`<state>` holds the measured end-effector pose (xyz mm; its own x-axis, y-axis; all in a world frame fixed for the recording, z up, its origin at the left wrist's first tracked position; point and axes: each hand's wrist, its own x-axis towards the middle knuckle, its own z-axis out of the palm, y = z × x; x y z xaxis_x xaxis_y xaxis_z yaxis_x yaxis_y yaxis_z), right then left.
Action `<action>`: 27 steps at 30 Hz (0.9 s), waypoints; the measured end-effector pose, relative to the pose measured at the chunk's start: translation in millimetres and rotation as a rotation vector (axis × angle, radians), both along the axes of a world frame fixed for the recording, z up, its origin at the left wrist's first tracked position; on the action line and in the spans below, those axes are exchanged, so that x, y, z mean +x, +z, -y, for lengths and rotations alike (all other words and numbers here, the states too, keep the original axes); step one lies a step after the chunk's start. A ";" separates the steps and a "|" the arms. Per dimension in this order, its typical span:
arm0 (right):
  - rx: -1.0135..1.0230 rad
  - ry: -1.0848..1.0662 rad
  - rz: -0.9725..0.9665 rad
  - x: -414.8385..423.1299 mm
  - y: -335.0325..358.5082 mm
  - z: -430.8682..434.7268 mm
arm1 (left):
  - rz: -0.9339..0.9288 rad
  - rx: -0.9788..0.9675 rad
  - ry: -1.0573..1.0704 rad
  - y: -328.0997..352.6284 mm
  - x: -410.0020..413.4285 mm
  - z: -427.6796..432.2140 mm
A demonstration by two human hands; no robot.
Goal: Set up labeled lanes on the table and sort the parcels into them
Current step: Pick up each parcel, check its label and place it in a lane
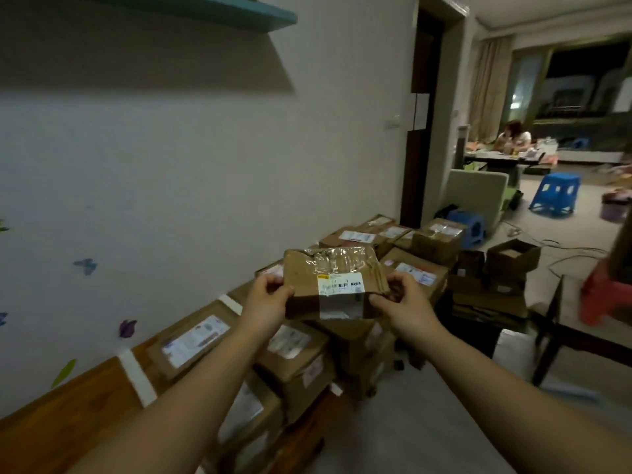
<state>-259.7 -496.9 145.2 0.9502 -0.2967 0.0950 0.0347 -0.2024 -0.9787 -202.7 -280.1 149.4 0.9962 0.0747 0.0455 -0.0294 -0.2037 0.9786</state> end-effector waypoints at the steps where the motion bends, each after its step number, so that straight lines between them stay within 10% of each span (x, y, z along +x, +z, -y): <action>1: 0.011 -0.010 -0.009 0.4 -1.9 20.0 | -0.011 0.007 -0.015 -0.9 3.5 20.6; 27: -0.054 -0.061 -0.142 264.3 -15.6 245.6 | -0.111 0.116 -0.191 -14.3 257.7 241.1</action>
